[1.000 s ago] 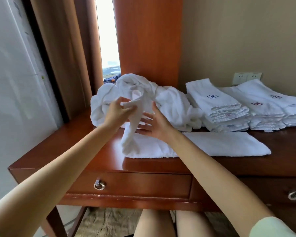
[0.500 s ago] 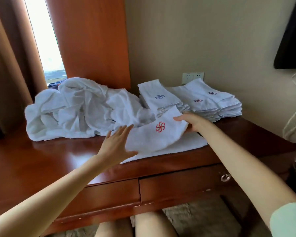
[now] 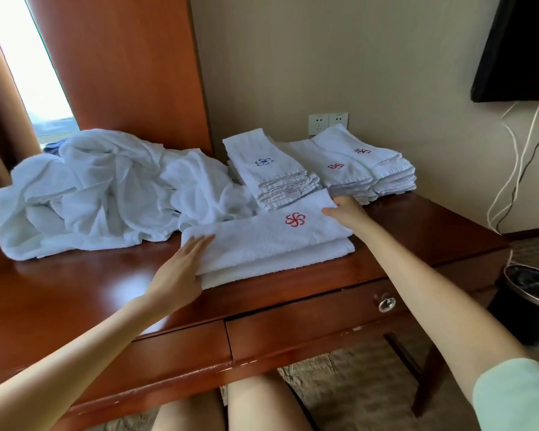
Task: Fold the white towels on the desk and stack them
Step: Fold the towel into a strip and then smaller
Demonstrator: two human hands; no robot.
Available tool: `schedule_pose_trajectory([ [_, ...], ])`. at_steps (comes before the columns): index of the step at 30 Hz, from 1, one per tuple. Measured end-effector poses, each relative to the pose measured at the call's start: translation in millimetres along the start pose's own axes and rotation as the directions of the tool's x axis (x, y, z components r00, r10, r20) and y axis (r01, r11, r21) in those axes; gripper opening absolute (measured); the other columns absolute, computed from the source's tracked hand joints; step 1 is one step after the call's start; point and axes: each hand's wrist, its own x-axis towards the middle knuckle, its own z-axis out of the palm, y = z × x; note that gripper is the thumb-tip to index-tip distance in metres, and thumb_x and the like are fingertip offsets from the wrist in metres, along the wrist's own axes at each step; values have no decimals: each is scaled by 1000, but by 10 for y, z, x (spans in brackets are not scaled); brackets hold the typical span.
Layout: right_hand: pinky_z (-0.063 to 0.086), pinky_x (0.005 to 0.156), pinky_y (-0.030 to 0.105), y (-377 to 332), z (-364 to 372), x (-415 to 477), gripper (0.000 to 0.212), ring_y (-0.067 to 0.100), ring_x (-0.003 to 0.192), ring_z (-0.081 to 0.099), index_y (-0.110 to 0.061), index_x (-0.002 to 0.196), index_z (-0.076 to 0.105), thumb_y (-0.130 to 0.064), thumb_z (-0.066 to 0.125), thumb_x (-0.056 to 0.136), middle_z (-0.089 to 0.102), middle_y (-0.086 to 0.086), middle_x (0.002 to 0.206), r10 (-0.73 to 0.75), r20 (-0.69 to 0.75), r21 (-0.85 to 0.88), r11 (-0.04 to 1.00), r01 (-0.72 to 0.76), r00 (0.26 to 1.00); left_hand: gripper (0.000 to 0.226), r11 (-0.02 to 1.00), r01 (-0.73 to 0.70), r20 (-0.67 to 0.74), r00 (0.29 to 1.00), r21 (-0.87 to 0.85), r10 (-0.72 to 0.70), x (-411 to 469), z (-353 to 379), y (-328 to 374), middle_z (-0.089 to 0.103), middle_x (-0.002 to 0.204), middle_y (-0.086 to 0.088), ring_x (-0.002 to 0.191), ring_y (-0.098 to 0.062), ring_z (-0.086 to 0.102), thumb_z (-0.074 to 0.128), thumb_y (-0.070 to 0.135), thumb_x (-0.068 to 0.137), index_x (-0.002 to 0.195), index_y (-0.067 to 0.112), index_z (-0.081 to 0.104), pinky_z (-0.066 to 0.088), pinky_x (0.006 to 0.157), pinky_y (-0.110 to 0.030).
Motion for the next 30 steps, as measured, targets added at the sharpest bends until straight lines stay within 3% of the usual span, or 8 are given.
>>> schedule_pose_trajectory([
  [2,27,53,27,117,50,-52,32,15,63,43,-17,66,43,-17,61,93,42,-2,68,34,-16,-72,997,-35,999,80,993,-59,74,996,99,52,35,9,21,19,159,9,148,-16,12,48,-3,83,150,33,27,31,110,-30],
  [4,33,60,27,185,120,-86,16,19,80,50,-6,97,60,-22,57,94,54,5,87,44,-15,-132,990,-45,999,76,986,-55,109,993,159,38,62,7,37,17,159,11,148,-14,10,47,0,87,150,36,25,27,113,-29],
  [7,35,61,25,128,145,-108,41,24,88,57,-9,133,53,-26,53,96,57,8,102,-15,-74,-172,985,2,997,73,997,17,32,999,74,-20,36,-29,56,24,158,11,147,-11,15,45,1,85,149,34,31,31,110,-29],
  [11,32,55,27,92,175,-93,8,21,72,53,-19,97,59,-25,54,94,55,-1,80,-88,-99,-180,981,69,991,79,990,-7,-200,980,-142,-21,-18,-80,23,35,154,3,144,-20,27,40,-12,77,146,28,41,33,107,-31],
  [16,47,76,33,128,353,-143,45,30,104,62,-14,141,47,-30,50,99,59,9,130,-64,-62,-306,951,42,996,83,980,-11,93,996,198,-8,-63,-33,-70,9,162,3,149,-22,3,41,-8,85,152,36,20,25,116,-38],
  [22,36,58,28,189,292,-119,33,24,80,59,-12,125,59,-28,54,97,63,6,96,-86,-139,-302,953,40,987,92,908,-240,218,961,342,172,-87,-103,-123,-9,161,5,147,-19,-14,38,-8,87,143,36,-20,-5,121,-37],
  [27,36,100,39,-20,371,-232,42,30,124,51,-16,138,47,-28,53,98,52,9,138,-97,-186,-665,745,-53,978,74,947,-212,471,879,243,77,2,-234,-23,-10,161,-2,147,-21,-17,33,12,96,151,36,-9,-9,119,-39],
  [30,20,115,44,-241,425,-339,53,28,134,38,-18,143,39,-22,57,94,42,10,145,-206,-164,-808,588,-12,965,47,999,-35,399,917,27,22,101,-311,24,10,162,0,149,-17,-8,26,37,105,151,35,22,-11,118,-38],
])
